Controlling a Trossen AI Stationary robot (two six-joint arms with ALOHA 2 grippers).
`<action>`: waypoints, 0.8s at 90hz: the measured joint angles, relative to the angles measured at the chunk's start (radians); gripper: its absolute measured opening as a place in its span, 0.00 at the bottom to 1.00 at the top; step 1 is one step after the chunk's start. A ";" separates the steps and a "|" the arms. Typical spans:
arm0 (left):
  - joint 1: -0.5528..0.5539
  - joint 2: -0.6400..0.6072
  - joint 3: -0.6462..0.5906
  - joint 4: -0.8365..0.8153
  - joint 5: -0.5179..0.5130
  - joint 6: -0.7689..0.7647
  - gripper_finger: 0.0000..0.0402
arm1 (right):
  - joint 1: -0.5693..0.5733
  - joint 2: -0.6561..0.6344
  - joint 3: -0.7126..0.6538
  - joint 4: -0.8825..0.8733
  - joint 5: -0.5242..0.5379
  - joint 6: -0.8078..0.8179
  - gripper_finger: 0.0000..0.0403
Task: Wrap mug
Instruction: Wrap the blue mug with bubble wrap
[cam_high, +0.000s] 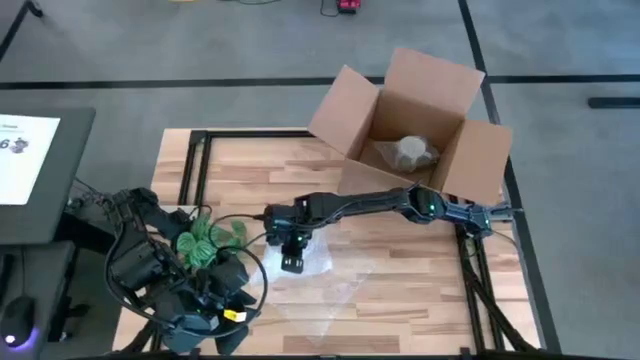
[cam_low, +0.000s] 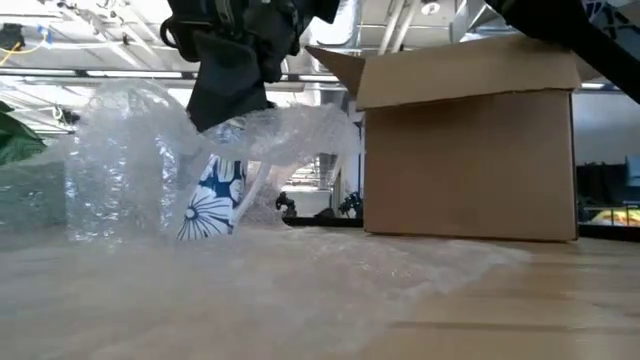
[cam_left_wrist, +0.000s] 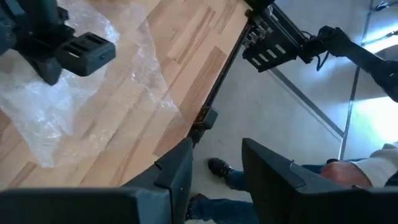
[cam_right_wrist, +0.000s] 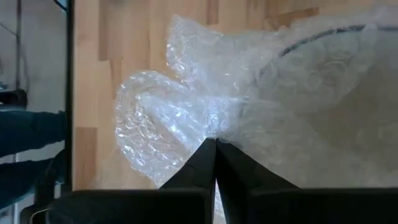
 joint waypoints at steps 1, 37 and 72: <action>0.000 0.000 0.000 0.001 0.000 0.000 0.29 | -0.001 -0.003 -0.001 0.003 0.001 0.002 0.00; 0.000 0.000 0.000 0.003 0.000 0.000 0.29 | -0.047 -0.036 -0.024 0.033 0.009 0.024 0.00; 0.000 0.000 0.000 0.005 -0.011 0.000 0.29 | -0.058 -0.041 -0.155 0.101 0.099 -0.002 0.00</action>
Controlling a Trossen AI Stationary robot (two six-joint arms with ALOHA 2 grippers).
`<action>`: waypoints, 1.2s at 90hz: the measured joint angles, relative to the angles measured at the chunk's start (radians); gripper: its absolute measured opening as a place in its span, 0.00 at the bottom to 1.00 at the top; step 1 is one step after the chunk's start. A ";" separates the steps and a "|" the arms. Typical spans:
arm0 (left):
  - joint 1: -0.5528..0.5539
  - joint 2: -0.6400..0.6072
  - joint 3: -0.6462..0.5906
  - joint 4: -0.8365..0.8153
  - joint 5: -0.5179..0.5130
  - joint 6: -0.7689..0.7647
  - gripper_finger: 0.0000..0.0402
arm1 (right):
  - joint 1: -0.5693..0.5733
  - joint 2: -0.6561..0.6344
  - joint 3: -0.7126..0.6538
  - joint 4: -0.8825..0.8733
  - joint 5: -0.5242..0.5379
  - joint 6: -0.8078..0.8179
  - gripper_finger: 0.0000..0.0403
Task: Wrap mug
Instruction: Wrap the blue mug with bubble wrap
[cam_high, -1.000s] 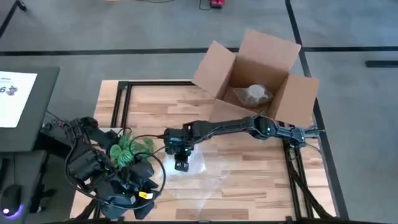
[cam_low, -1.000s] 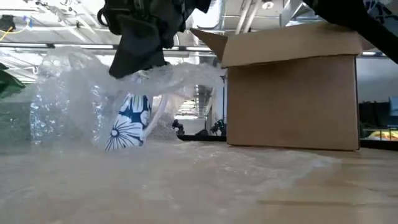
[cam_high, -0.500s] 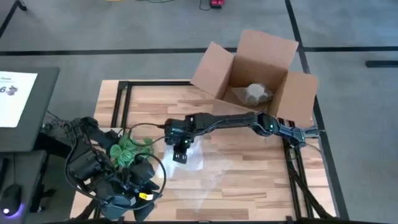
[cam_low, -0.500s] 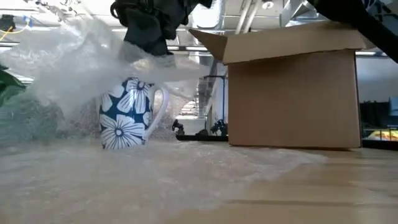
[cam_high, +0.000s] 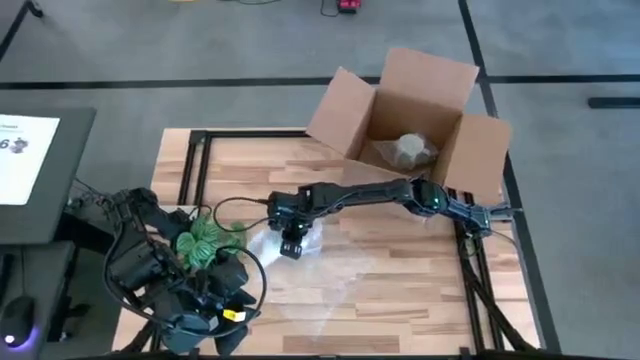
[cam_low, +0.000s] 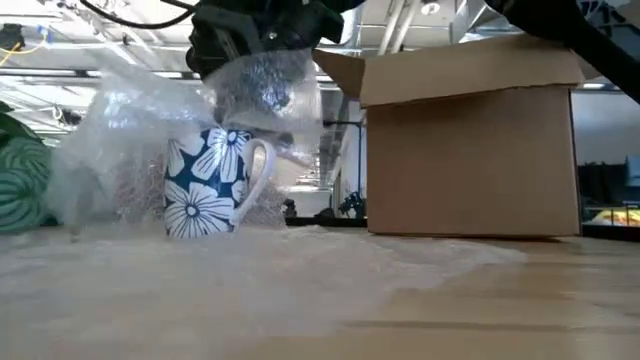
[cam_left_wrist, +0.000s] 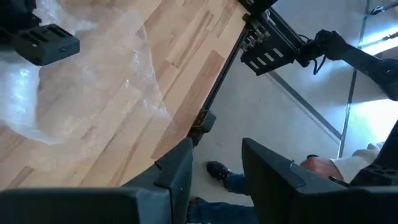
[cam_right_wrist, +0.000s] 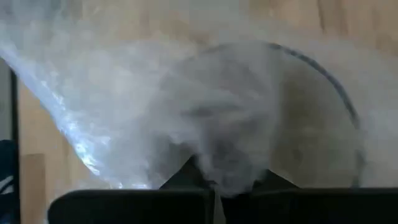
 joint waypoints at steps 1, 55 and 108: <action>0.000 0.000 0.000 0.000 0.000 0.000 0.29 | 0.000 0.000 0.000 0.000 0.000 0.000 0.00; -0.002 -0.010 0.001 -0.004 -0.093 0.088 0.29 | -0.004 -0.013 0.154 -0.104 0.005 0.007 0.00; -0.075 -0.075 0.001 -0.014 -0.348 0.372 0.29 | -0.018 -0.138 0.157 -0.149 -0.006 0.079 0.00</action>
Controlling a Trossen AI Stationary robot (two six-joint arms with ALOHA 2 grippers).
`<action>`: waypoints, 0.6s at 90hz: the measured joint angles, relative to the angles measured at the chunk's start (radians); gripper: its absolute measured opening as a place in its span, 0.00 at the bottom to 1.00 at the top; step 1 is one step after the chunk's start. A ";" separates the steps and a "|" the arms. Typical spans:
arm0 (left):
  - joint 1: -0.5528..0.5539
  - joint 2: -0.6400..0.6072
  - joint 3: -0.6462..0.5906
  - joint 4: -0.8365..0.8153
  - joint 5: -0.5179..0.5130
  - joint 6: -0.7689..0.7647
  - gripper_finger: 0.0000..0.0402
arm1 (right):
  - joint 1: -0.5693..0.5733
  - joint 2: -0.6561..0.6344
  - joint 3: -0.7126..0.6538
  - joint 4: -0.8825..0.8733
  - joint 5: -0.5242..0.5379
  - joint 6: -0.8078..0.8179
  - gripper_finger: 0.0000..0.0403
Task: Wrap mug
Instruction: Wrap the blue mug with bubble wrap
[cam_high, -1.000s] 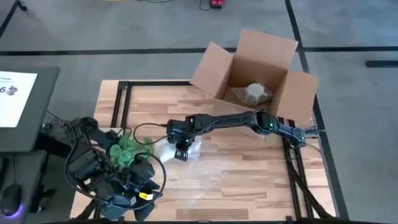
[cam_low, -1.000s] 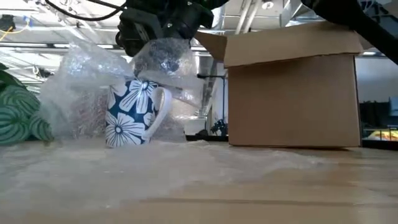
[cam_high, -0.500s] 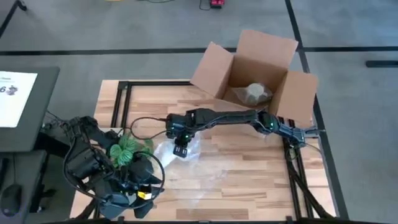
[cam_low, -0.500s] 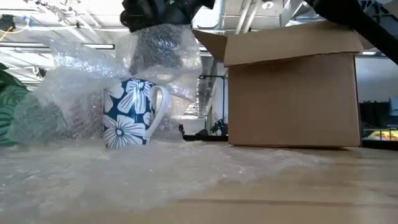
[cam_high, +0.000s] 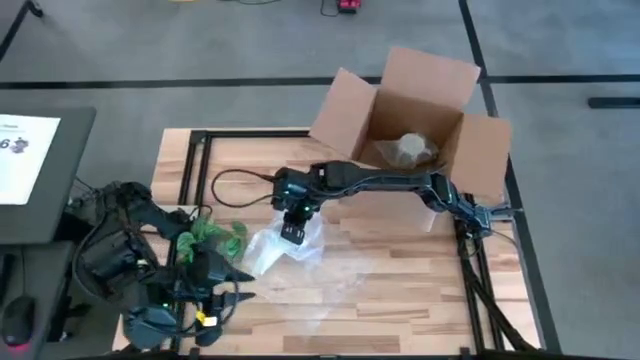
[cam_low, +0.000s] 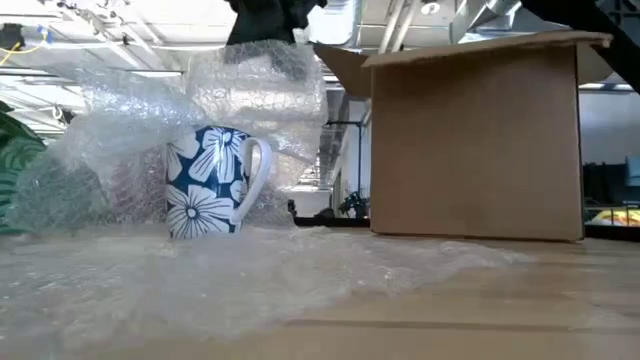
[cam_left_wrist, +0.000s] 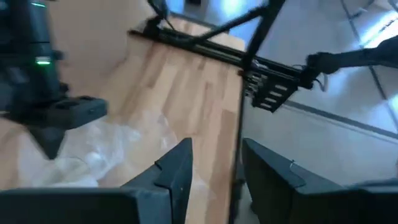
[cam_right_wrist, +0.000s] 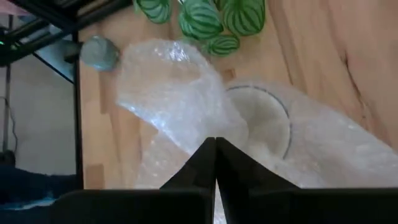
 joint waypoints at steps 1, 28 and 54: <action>-0.003 -0.001 0.000 -0.006 -0.010 -0.006 0.29 | 0.000 -0.001 0.000 0.002 0.000 0.000 0.00; -0.031 -0.027 -0.042 -0.108 -0.260 -0.201 0.29 | -0.001 0.008 -0.014 0.068 -0.103 -0.015 0.00; 0.053 -0.084 -0.160 -0.118 -0.312 -0.398 0.29 | -0.018 0.011 -0.106 0.147 -0.174 -0.174 0.11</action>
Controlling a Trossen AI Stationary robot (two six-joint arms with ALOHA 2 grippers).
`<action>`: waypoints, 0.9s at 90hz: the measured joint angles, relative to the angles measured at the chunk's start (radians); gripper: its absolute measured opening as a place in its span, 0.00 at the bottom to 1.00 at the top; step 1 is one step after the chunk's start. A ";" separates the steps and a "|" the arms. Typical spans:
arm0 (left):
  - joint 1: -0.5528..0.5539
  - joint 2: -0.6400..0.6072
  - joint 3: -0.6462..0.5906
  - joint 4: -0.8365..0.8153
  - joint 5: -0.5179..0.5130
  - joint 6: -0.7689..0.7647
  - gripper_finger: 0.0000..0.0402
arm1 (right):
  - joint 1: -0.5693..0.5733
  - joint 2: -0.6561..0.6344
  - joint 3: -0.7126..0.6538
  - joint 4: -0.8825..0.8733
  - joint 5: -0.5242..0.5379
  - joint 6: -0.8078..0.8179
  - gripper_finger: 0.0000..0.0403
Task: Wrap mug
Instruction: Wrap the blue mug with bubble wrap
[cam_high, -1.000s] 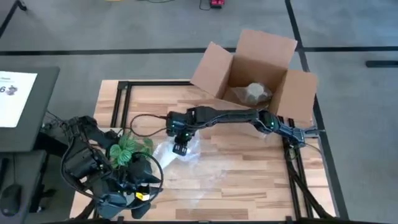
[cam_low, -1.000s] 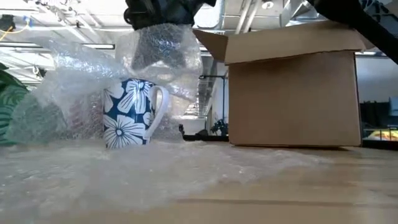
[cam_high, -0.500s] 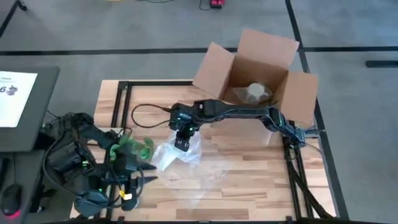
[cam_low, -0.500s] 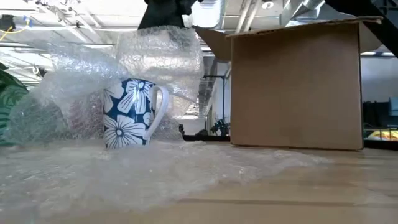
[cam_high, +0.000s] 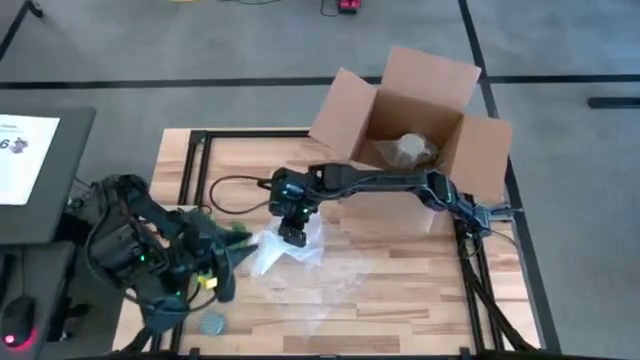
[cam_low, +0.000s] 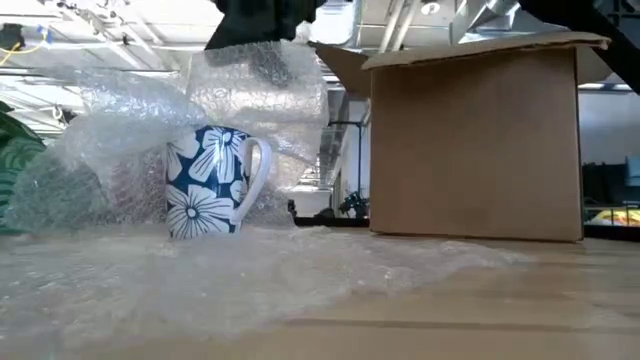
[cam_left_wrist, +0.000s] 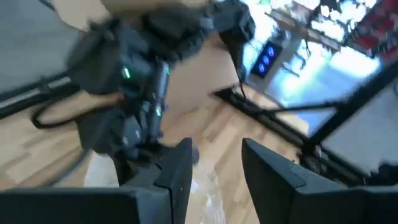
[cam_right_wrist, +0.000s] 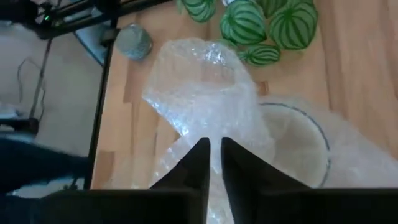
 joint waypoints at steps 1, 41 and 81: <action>0.003 -0.001 -0.001 0.000 -0.003 -0.003 0.29 | -0.002 0.000 -0.004 0.004 -0.004 -0.006 0.11; 0.118 -0.005 -0.003 0.001 -0.003 0.008 0.29 | 0.001 0.047 -0.072 0.250 -0.094 0.058 0.14; 0.100 -0.005 -0.003 0.027 -0.001 0.056 0.29 | -0.019 0.111 -0.070 0.062 0.171 0.026 0.14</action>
